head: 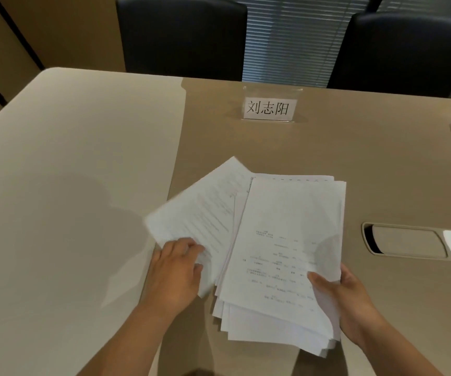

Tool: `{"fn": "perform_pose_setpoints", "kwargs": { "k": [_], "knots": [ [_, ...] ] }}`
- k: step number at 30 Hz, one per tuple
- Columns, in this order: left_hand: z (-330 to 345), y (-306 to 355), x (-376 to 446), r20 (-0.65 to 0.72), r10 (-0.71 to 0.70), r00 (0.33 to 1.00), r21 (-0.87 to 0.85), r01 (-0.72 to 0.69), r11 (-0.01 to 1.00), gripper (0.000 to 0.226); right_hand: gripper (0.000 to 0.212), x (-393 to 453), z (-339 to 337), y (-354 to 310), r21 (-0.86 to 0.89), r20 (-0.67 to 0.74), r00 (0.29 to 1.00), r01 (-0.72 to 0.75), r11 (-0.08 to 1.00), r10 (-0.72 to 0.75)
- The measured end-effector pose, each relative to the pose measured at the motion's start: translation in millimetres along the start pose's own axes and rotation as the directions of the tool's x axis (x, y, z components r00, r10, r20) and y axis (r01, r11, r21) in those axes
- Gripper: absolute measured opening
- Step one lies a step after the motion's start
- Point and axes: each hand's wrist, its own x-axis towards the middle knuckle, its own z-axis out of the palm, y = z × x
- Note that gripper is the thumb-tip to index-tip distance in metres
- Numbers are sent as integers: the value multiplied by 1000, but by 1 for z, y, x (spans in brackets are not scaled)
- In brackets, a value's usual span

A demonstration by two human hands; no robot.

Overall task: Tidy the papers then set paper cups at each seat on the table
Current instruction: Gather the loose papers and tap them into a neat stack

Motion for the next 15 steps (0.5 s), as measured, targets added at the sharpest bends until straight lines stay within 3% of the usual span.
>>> {"fn": "perform_pose_setpoints", "kwargs": {
  "k": [3, 7, 11, 13, 15],
  "knots": [
    [-3, 13, -1, 2, 62, 998, -11, -62, 998, 35, 31, -2, 8, -4, -43, 5, 1000, 13, 999, -13],
    [-7, 12, 3, 153, -76, 985, 48, 69, 996, 62, 33, -4, 13, -5, -38, -21, 1000, 14, 999, -15],
    [-9, 15, 0, 37, 24, 999, -17, -23, 1000, 46, 33, -7, 18, -6, -96, -28, 999, 26, 995, -29],
    [-8, 13, 1, -4, -108, 994, -16, 108, 994, 50, 34, -7, 20, -7, -111, -27, 999, 43, 993, -46],
    [-7, 11, 1, 44, -224, 974, -11, 225, 974, 56, 36, -7, 22, -7, -137, -32, 997, 62, 989, -67]
  ]
}}
